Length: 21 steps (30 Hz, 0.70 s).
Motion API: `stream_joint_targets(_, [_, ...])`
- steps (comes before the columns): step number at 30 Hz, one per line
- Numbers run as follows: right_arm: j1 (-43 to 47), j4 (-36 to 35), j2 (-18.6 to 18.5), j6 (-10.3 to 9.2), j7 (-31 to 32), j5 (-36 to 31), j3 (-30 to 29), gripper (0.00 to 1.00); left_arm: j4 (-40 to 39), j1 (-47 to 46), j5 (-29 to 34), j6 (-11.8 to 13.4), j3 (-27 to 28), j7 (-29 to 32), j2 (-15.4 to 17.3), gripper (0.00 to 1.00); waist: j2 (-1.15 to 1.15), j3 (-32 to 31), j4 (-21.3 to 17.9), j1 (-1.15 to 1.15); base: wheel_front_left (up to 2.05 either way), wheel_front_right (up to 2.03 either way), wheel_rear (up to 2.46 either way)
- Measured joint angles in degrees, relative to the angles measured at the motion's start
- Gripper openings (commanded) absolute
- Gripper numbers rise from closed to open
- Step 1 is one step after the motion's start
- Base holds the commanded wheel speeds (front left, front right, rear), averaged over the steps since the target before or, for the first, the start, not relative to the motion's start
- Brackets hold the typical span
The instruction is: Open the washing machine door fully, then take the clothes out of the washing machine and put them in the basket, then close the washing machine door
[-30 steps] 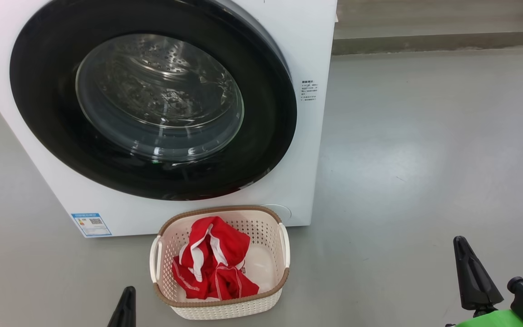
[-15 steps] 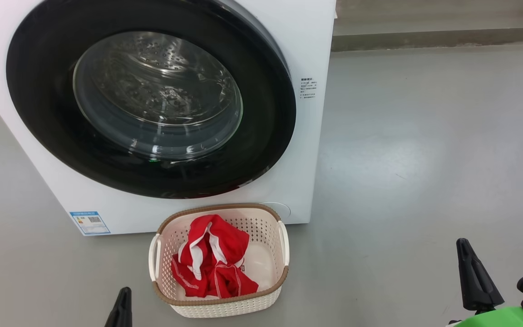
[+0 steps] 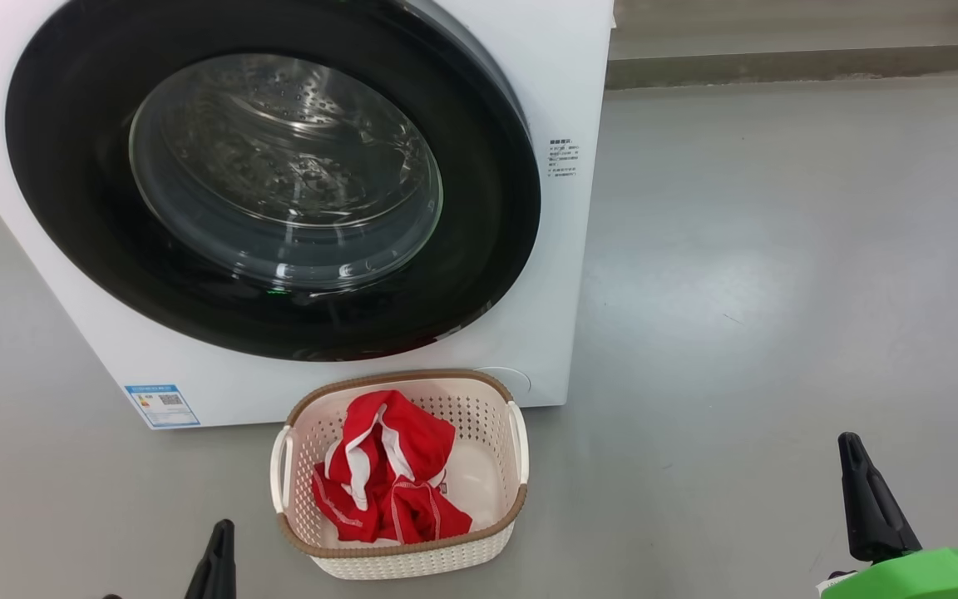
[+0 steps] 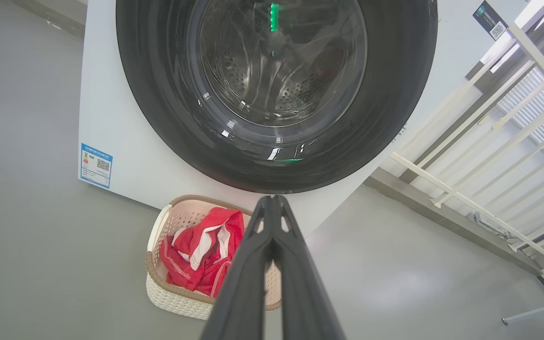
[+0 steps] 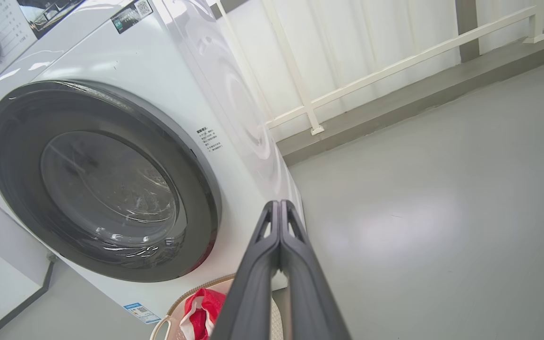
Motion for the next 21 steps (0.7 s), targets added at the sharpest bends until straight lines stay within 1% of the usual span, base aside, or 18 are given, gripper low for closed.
stream_joint_targets(6, [-0.88, 0.47, -0.05, -0.01, 1.05, 3.83, -0.01, 0.0, 0.27, -0.75, -3.8, -0.41, 0.26, 0.87, 0.0, 0.0, 0.0, 0.17, -0.07, 0.0, 0.0, 0.0, 0.0])
stream_joint_targets(21, [-1.87, 1.67, -0.27, -0.01, 3.56, 13.45, -0.02, 0.0, 1.05, -2.07, -12.72, -0.49, 0.76, 3.07, 0.02, 0.0, 0.0, 0.57, -0.22, 0.0, 0.0, 0.0, 0.0])
